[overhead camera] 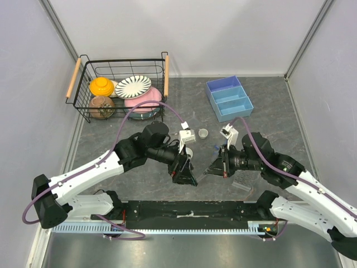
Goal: Organize the chemistry lab equipment
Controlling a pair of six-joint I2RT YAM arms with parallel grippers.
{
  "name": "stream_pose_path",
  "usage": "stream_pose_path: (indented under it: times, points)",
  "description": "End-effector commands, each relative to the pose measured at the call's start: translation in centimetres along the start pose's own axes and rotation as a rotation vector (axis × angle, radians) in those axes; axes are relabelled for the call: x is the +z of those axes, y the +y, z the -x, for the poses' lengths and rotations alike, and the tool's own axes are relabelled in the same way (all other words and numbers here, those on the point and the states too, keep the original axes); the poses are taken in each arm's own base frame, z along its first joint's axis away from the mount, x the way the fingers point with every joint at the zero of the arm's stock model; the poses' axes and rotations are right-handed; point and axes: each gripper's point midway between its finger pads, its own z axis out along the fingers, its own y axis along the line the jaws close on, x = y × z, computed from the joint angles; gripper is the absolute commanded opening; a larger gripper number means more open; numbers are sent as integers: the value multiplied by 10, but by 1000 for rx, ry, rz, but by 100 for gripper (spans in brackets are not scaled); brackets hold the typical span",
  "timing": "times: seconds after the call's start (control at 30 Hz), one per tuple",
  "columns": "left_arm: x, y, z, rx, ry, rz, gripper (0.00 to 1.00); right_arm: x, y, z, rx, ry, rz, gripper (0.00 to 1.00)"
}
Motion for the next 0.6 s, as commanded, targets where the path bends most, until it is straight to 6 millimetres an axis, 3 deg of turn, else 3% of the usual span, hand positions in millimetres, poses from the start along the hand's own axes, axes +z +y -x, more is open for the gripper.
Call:
stream_pose_path:
  times: [0.0,0.07,0.1,0.27,0.37,0.57]
  points:
    - [-18,19,13,11,-25,196,100,-12,-46,19,-11,-78,-311,0]
    - [-24,26,10,5,-17,262,100,-19,-65,17,9,-70,-435,0]
    - [-27,28,9,1,-15,282,100,-27,-79,26,18,-117,-530,0]
    - [-39,34,3,3,-27,354,100,-63,-123,18,79,-134,-849,0]
    - [-43,33,0,12,-34,362,100,-82,-138,13,111,-148,-976,0]
    - [-42,35,-6,21,-23,359,100,-97,-155,-3,189,-163,-1091,0]
